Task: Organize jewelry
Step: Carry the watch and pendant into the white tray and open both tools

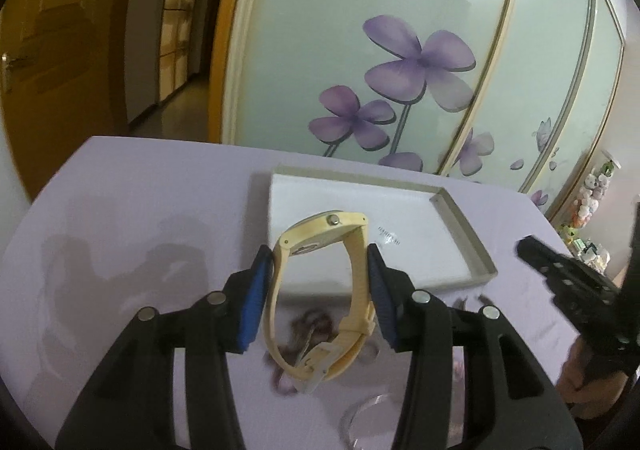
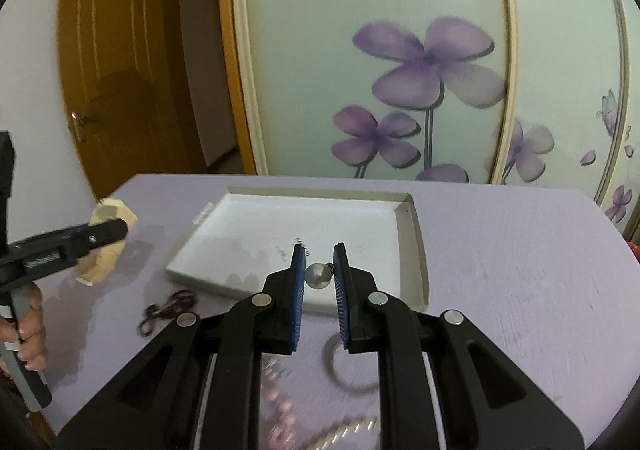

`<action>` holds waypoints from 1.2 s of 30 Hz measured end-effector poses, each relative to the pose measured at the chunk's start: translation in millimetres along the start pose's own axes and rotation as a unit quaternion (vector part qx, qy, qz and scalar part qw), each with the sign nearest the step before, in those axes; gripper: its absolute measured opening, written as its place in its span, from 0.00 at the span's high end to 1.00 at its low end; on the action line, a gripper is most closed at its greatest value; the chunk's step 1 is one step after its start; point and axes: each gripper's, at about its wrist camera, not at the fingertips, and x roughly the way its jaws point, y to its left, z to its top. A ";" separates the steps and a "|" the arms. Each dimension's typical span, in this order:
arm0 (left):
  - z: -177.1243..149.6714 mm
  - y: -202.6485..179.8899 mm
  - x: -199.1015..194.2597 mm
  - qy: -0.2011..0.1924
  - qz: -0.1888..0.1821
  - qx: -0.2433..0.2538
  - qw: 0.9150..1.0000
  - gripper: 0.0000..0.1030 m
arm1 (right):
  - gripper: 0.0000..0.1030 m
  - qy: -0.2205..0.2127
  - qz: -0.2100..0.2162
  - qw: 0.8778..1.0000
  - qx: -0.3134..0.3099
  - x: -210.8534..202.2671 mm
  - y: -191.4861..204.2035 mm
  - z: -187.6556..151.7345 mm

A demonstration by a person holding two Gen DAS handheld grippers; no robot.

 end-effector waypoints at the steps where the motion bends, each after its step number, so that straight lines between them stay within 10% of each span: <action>1: 5.7 -2.2 12.3 0.006 -0.004 0.000 1.000 0.54 | 0.86 0.012 0.003 1.000 0.002 11.1 -3.1 2.2; 10: 32.6 -15.8 98.2 0.047 -0.002 0.019 0.999 0.54 | 0.85 0.112 0.000 0.994 0.013 106.6 -21.5 14.0; 27: 37.8 -10.5 162.7 0.087 0.003 0.013 0.996 0.53 | 0.84 0.122 0.008 0.992 0.022 131.9 -35.0 16.1; 31: 37.6 -10.4 165.0 0.087 0.007 0.012 0.996 0.45 | 0.56 0.118 0.012 0.993 0.027 126.5 -37.0 14.7; 36: 39.9 -11.1 152.8 0.075 0.013 0.014 0.997 0.37 | 0.53 0.104 0.010 0.994 0.019 110.0 -36.1 12.4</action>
